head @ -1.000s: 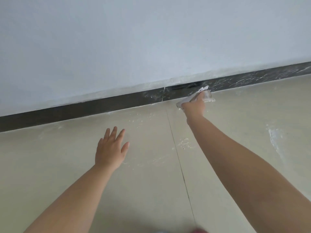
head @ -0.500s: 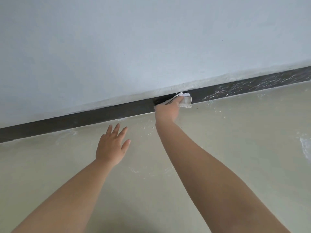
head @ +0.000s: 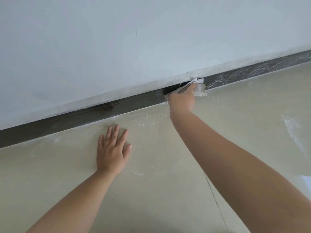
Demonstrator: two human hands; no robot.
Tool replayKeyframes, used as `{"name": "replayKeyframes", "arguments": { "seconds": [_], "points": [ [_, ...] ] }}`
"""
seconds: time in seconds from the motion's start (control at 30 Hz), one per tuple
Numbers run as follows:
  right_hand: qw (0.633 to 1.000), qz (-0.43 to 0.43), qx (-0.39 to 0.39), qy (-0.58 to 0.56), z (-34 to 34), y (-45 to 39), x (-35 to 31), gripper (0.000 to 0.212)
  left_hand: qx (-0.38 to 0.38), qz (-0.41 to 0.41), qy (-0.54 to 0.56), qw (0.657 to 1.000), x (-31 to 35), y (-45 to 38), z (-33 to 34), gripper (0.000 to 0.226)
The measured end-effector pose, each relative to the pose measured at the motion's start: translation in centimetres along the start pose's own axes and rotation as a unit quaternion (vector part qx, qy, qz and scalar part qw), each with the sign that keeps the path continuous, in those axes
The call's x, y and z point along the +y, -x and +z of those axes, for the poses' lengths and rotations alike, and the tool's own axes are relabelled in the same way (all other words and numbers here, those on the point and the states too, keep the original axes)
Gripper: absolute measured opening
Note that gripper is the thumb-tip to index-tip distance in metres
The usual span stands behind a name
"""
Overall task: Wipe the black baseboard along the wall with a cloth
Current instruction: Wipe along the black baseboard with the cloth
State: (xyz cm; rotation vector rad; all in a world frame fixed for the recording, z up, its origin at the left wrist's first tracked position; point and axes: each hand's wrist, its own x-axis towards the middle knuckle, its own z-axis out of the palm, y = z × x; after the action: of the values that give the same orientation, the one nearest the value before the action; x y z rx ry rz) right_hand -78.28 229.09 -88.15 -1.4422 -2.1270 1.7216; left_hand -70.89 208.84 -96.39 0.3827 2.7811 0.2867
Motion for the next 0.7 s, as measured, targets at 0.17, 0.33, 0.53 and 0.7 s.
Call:
{"name": "replayKeyframes", "arguments": {
  "seconds": [0.17,0.33,0.53,0.7],
  "points": [
    [0.996,0.06,-0.068,-0.009,3.7,3.2,0.8,0.066,-0.007,0.002,0.013,1.0,-0.2,0.0,0.0,0.075],
    [0.994,0.088,-0.061,-0.003,5.4,3.5,0.8,0.079,0.0,0.01,0.027,1.0,-0.1,0.0,-0.4,0.065],
    [0.999,0.043,-0.015,0.002,3.4,1.8,1.6,0.08,0.025,0.017,0.018,0.999,-0.1,-0.1,-0.3,0.06],
    [0.995,-0.09,0.019,0.037,1.6,2.6,1.0,0.082,0.029,0.011,0.018,0.999,-0.1,-0.1,0.0,0.064]
  ]
}}
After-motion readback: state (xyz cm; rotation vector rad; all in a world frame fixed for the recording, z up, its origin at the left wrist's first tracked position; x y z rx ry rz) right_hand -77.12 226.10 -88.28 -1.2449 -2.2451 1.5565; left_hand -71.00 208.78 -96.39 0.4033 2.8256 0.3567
